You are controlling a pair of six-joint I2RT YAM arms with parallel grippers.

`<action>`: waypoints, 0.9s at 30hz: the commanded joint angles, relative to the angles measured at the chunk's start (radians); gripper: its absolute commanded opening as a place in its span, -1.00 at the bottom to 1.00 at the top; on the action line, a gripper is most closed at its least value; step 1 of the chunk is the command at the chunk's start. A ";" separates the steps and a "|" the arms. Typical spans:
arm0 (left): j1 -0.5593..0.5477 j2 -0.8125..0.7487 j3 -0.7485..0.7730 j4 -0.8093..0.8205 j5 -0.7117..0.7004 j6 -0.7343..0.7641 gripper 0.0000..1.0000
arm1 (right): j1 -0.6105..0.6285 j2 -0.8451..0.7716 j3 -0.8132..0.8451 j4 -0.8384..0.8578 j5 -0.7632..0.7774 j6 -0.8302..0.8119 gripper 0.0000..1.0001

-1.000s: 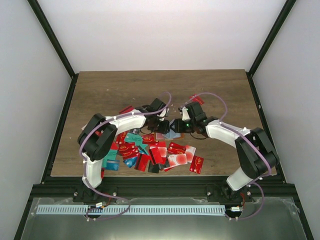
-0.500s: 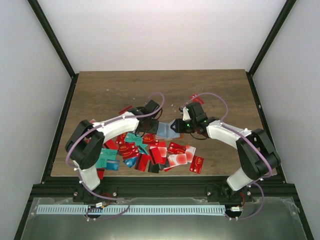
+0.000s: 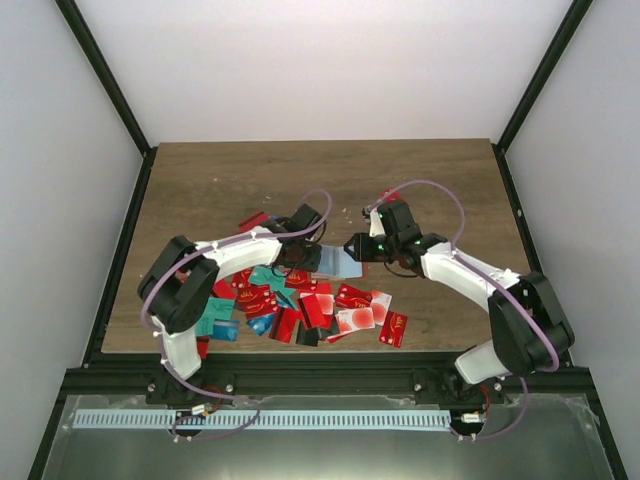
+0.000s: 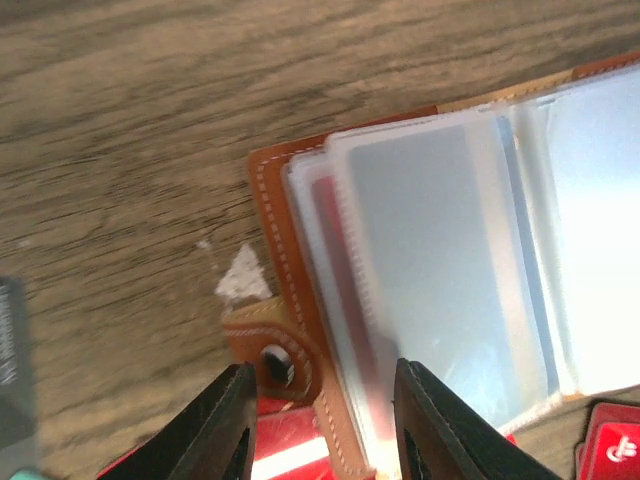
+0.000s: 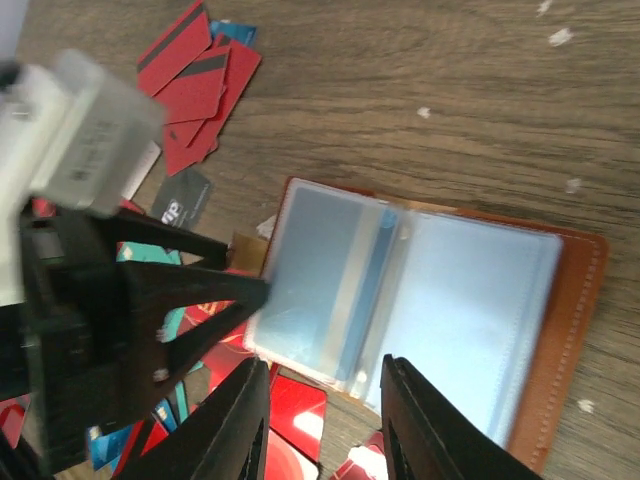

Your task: Put the credit cards into the card holder

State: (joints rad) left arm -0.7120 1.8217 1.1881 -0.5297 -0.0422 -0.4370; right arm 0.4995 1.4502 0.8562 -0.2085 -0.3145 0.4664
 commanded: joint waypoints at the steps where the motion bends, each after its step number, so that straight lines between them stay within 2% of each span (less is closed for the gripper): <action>1: 0.002 0.080 0.049 0.043 0.066 0.030 -0.22 | -0.001 0.039 0.014 0.040 -0.096 0.002 -0.35; 7: 0.003 0.143 0.092 0.053 0.095 0.039 -0.29 | -0.021 0.077 -0.002 0.042 -0.070 0.024 -0.36; 15: 0.000 0.172 0.142 0.059 0.145 0.017 -0.29 | -0.068 0.042 -0.020 0.022 -0.071 0.008 -0.36; 18: 0.002 0.120 0.118 0.049 0.107 0.007 -0.28 | -0.068 0.015 -0.034 0.025 -0.126 -0.010 -0.36; 22: 0.001 0.010 0.075 0.036 0.072 0.007 -0.14 | -0.066 -0.025 -0.073 0.024 -0.213 -0.019 -0.36; 27: -0.003 -0.127 -0.010 -0.004 0.102 0.003 -0.02 | -0.016 -0.086 -0.155 0.027 -0.297 0.004 -0.34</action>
State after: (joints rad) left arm -0.7105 1.7996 1.2327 -0.5068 0.0471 -0.4278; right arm 0.4419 1.4155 0.7502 -0.1783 -0.5159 0.4644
